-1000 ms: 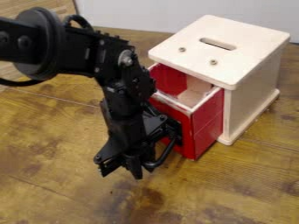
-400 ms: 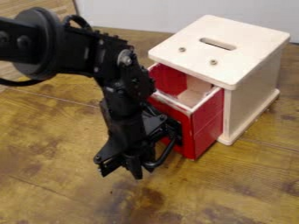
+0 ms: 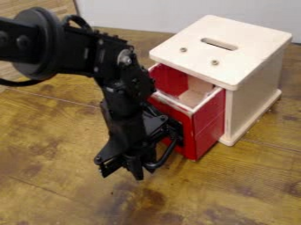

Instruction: Open the drawer

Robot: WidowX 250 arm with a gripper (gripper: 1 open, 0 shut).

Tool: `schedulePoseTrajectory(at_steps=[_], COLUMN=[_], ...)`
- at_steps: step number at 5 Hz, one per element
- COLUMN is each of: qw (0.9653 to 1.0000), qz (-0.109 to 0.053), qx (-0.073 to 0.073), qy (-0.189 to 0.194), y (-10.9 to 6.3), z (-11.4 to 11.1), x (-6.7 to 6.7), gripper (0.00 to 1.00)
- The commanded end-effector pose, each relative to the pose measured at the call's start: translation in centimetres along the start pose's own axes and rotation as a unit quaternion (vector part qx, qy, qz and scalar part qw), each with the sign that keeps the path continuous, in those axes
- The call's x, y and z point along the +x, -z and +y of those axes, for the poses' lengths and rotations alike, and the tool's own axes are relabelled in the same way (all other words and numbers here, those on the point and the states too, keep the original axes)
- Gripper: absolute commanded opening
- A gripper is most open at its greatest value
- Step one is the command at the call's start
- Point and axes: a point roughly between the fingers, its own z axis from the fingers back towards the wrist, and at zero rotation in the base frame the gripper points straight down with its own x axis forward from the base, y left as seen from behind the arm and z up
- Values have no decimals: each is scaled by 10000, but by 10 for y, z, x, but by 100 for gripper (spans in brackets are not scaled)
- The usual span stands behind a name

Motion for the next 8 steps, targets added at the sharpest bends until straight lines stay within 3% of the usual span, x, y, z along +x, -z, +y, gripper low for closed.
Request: schedulePoseTrajectory(at_steps=[1, 8], qw=[9997, 9996], qz=[-73, -19], qx=[-115, -225], qy=[205, 176], y=[-14, -12], z=[1, 0], x=[11, 14], gripper=[0, 0])
